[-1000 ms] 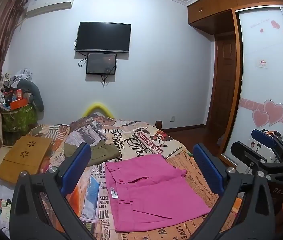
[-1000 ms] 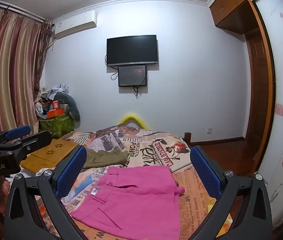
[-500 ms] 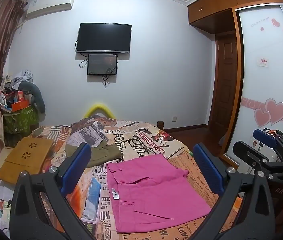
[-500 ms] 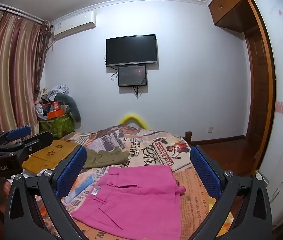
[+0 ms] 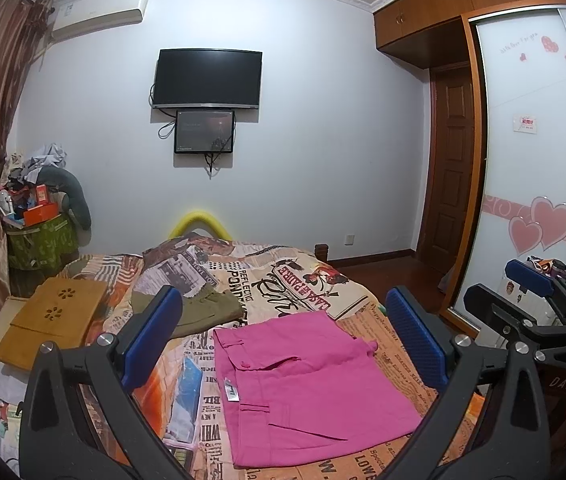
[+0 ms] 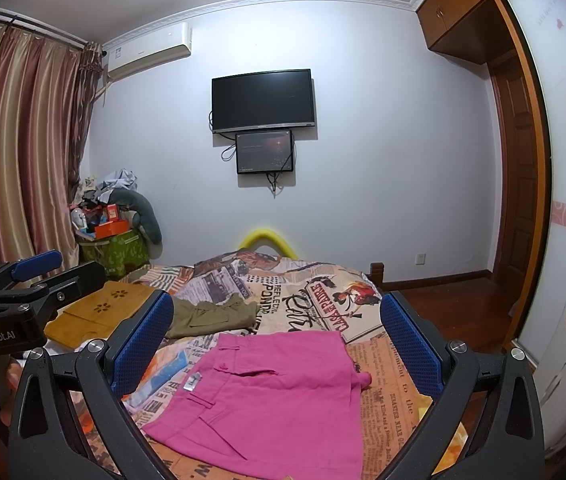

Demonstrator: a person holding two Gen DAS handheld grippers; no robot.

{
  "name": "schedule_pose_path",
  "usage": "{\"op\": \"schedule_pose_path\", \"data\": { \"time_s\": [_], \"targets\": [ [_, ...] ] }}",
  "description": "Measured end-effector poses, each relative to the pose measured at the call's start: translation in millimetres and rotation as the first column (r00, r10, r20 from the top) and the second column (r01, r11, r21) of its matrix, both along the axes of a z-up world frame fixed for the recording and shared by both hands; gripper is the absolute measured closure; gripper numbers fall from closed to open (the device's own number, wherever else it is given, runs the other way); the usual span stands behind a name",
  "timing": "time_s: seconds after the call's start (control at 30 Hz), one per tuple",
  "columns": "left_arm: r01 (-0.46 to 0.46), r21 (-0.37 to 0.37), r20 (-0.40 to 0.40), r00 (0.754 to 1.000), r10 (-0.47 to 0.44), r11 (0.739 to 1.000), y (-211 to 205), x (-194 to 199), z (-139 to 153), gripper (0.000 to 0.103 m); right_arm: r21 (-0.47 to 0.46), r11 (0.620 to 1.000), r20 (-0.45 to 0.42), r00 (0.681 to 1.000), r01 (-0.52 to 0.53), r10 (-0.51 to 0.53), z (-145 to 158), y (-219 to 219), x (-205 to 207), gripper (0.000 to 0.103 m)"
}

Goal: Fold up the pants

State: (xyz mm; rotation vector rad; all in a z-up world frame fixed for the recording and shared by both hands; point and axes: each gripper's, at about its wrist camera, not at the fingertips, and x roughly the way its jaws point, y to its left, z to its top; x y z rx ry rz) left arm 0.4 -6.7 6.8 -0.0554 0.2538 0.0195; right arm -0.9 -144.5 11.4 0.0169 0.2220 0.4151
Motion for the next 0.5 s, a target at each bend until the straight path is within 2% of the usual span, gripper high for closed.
{"op": "schedule_pose_path", "data": {
  "time_s": [0.5],
  "targets": [
    [-0.003, 0.003, 0.003, 1.000, 0.003, 1.000, -1.2, 0.8, 1.7, 0.000, 0.002, 1.000, -0.003, 1.000, 0.000, 0.000, -0.1, -0.7, -0.9, 0.000]
  ]
}}
